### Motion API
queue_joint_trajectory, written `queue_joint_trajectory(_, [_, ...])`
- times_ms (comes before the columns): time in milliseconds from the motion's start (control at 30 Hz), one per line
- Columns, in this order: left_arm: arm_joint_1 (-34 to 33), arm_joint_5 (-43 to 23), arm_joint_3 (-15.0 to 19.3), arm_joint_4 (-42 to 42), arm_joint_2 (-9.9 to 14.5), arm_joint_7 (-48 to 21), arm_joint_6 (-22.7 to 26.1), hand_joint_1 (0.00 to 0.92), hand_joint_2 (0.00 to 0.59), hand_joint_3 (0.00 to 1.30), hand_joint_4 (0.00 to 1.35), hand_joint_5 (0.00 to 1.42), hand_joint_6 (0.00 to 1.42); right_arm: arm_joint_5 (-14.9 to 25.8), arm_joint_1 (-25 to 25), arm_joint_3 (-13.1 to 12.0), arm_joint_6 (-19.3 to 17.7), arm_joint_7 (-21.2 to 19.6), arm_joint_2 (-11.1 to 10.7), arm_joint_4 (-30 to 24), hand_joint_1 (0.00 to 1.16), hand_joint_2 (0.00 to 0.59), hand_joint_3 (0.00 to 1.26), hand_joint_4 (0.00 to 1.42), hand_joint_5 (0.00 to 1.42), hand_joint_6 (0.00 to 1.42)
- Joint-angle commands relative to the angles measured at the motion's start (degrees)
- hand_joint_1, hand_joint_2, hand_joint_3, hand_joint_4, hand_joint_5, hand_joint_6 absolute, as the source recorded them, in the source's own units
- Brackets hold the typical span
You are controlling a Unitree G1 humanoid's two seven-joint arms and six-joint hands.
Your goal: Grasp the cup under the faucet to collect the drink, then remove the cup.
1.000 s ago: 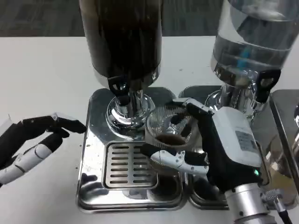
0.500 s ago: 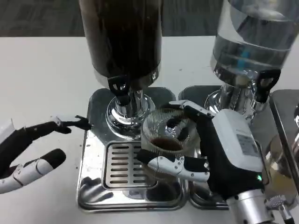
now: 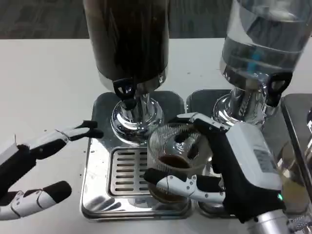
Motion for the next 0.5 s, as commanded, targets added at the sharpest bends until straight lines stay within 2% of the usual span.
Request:
queue_joint_trajectory(33, [1.56,-1.21,-0.66,-1.88,1.4,-0.43,-0.88,0.0,0.153,0.19,0.07,0.1,0.18,0.62,0.84,-0.39,-1.41,0.36,0.08,-3.4,0.55,0.206,0.49,0.61,0.91,1.23])
queue_joint_trajectory(500, [2.89,-2.54,-1.46,-3.93,1.94,-0.55,-0.31,0.0,0.147,0.19,0.07,0.1,0.17,0.7,4.05,-1.41,-2.03,1.09,-0.73,-6.83,0.54,0.207,0.5,0.61,0.91,1.25])
